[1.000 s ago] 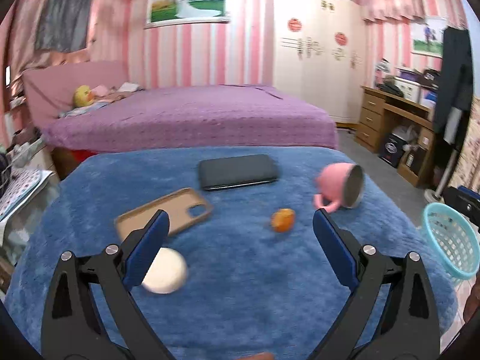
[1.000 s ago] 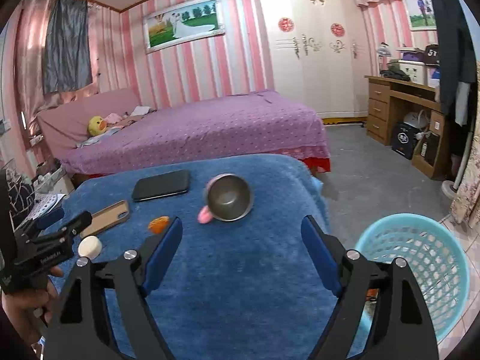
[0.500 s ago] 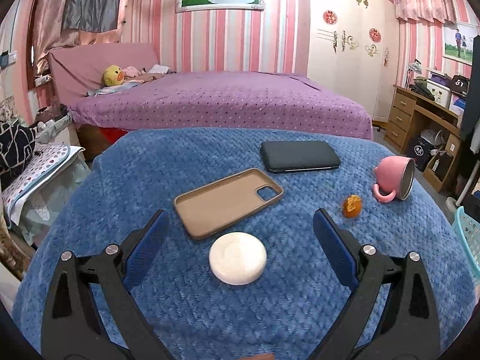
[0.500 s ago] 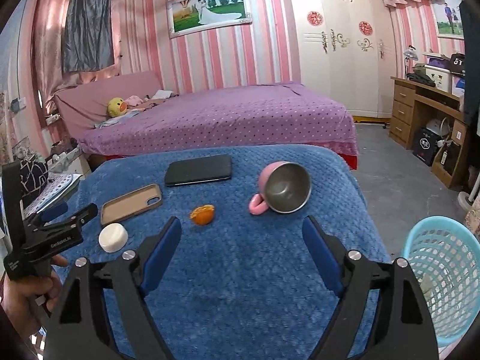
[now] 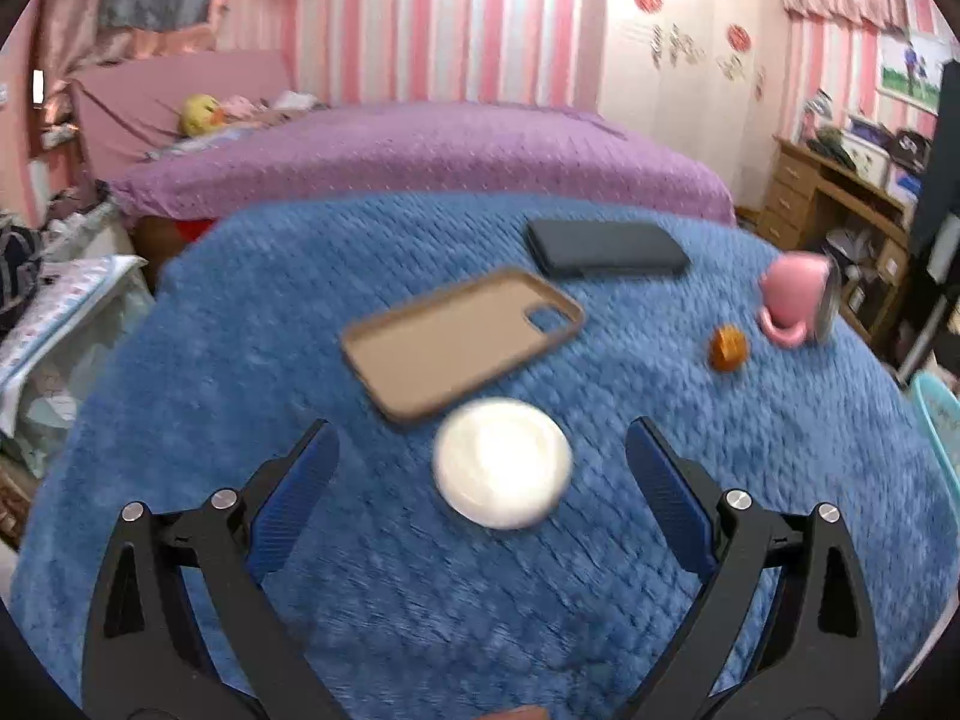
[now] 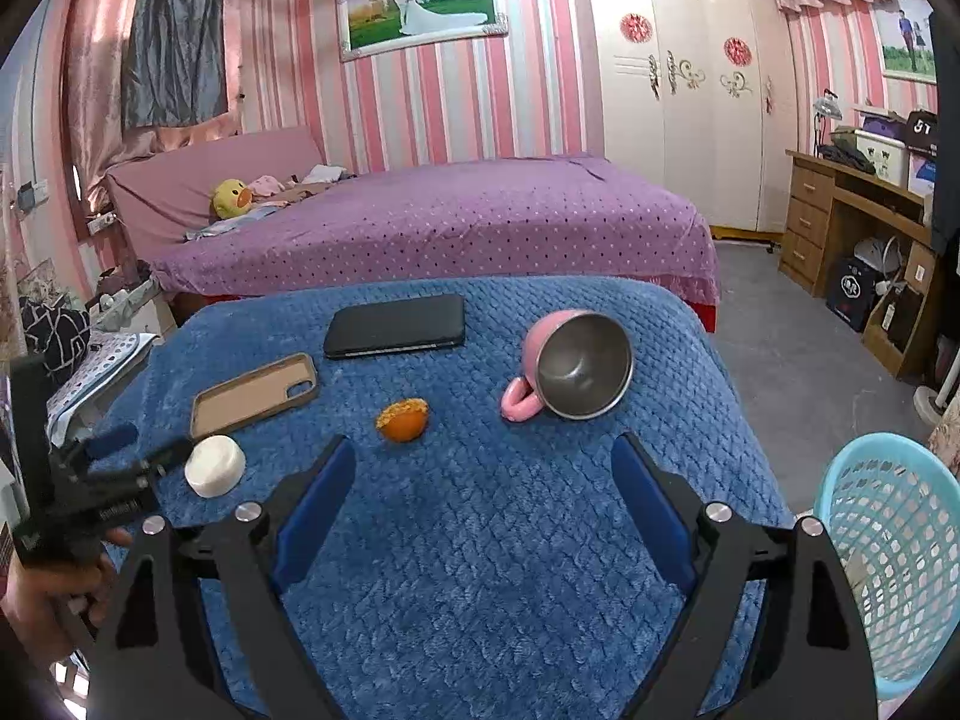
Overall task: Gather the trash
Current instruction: 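Move both tools back over the bed toward the white disc and orange piece, then grasp the white round disc with the left tool while the right tool grasps the orange piece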
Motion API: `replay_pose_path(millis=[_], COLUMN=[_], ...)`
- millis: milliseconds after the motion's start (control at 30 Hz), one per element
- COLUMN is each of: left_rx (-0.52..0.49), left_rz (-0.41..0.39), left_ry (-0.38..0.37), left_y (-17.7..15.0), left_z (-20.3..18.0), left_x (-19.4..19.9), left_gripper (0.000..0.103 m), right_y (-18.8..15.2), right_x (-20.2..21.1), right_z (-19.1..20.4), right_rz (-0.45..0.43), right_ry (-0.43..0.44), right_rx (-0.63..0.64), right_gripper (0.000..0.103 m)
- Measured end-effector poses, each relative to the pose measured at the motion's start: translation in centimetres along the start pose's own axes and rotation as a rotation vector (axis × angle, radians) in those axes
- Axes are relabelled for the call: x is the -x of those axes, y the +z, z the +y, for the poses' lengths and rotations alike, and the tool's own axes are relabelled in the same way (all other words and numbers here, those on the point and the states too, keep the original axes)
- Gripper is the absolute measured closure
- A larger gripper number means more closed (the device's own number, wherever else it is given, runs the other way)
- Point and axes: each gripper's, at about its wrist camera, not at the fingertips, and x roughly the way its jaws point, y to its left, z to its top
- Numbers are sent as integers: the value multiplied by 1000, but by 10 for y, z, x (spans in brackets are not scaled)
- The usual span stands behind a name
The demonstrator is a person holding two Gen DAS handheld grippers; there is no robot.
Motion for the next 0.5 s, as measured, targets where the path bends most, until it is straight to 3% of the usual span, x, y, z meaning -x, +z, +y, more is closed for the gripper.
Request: replay_pose_path(millis=[133, 300, 500], left_rx=[-16, 10, 26], left_rz=[33, 137, 190], left_ry=[20, 115, 106], left_y=[-3, -4, -5], left_z=[-9, -9, -7], left_x=[-12, -33, -47], left_gripper=[10, 10, 14], right_y=[-1, -1, 0], right_x=[-10, -21, -46], right_z=[-2, 0, 16], right_rz=[34, 54, 98], right_ry=[6, 12, 24], right_rx=[7, 17, 45], right_gripper=[17, 17, 17])
